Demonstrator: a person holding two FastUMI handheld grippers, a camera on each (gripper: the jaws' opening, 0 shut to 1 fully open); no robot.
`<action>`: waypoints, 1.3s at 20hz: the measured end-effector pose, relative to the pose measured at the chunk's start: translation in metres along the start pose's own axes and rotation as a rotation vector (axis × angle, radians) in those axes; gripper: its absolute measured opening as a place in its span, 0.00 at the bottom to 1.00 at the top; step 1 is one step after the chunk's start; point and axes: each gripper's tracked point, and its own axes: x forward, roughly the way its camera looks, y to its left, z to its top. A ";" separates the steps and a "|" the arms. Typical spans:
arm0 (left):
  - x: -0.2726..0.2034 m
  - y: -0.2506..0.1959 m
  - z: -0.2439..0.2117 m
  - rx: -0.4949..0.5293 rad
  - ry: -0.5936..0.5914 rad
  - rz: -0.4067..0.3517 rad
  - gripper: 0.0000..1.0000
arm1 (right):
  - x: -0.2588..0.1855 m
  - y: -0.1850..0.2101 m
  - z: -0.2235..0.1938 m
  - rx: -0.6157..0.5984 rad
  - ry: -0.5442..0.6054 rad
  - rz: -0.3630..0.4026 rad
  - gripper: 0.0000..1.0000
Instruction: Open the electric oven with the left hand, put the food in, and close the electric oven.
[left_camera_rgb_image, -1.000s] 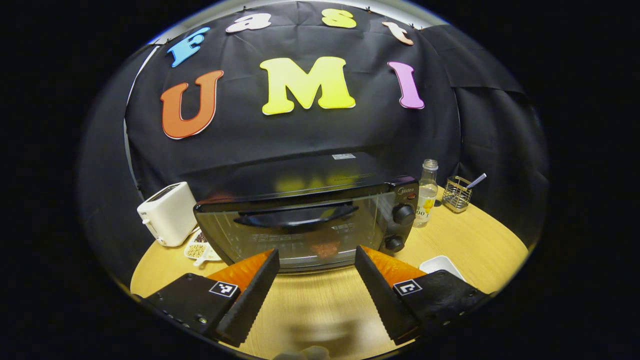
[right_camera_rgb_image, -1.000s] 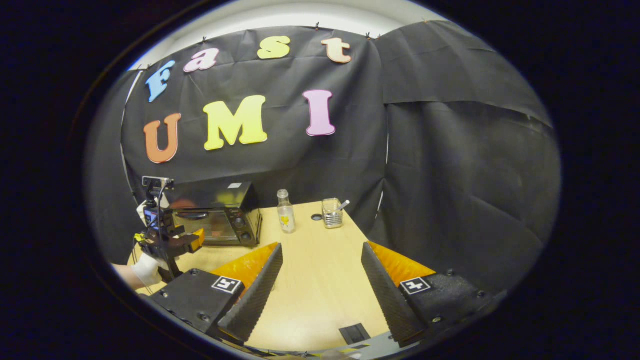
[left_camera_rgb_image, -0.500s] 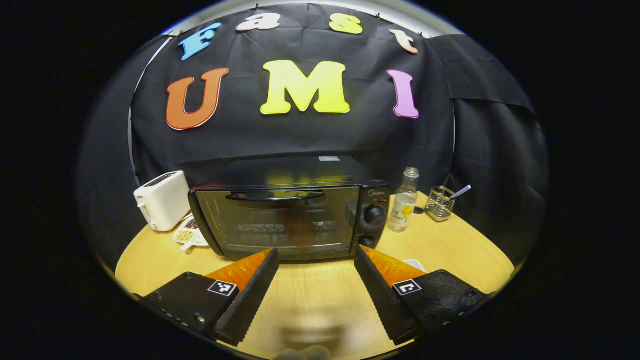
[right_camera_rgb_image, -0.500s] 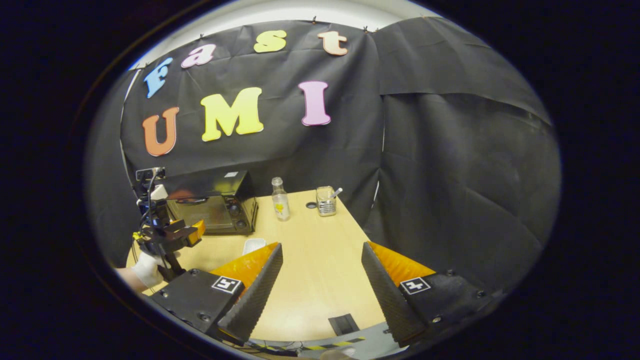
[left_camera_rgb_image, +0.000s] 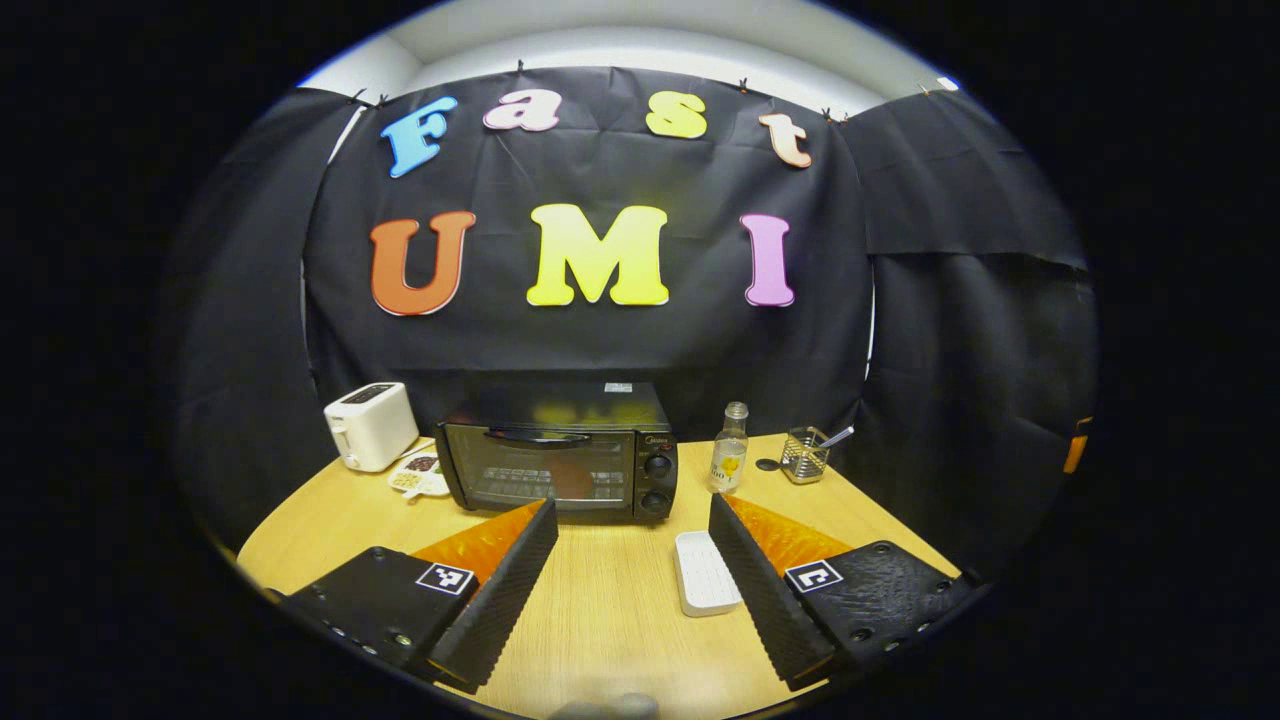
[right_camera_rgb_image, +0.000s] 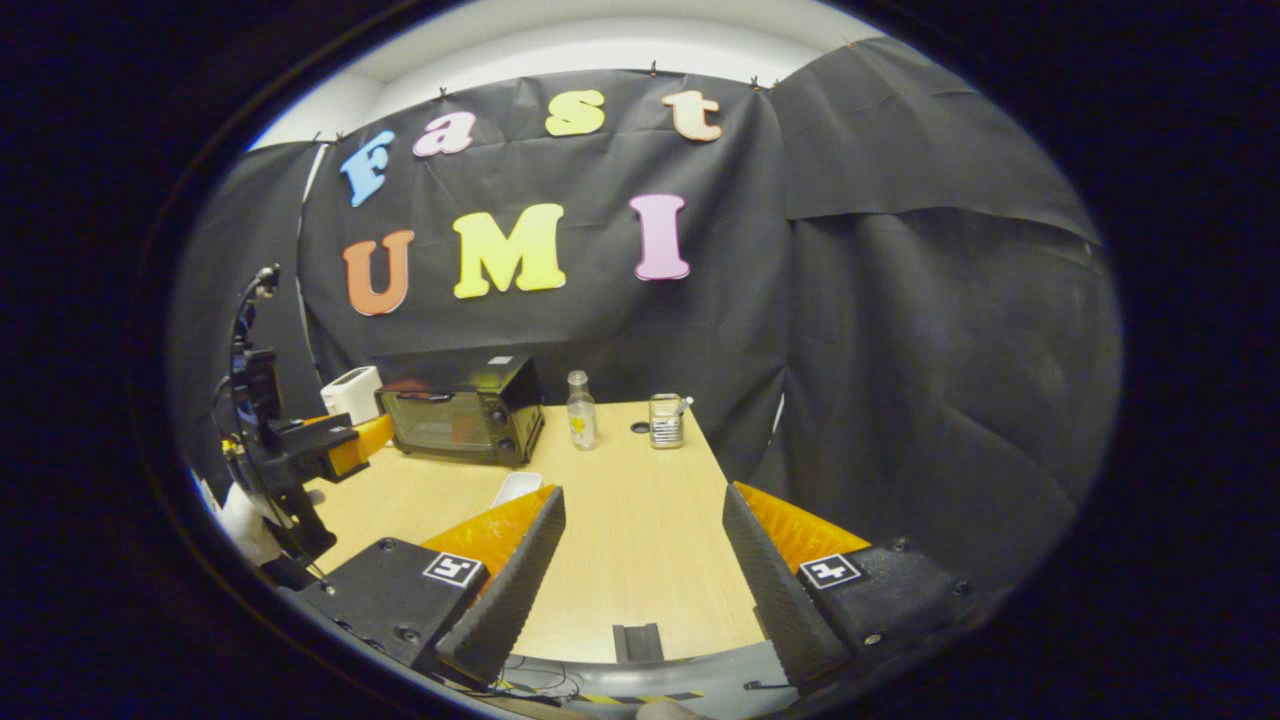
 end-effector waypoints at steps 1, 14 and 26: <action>-0.023 0.001 0.008 0.011 -0.019 0.018 0.97 | -0.005 -0.003 0.001 -0.011 -0.014 0.020 1.00; -0.206 0.049 0.061 0.024 -0.140 0.226 0.96 | -0.044 0.048 0.036 -0.051 -0.167 0.166 1.00; -0.237 0.087 0.085 0.019 -0.193 0.240 0.96 | -0.066 0.086 0.077 -0.040 -0.229 0.160 1.00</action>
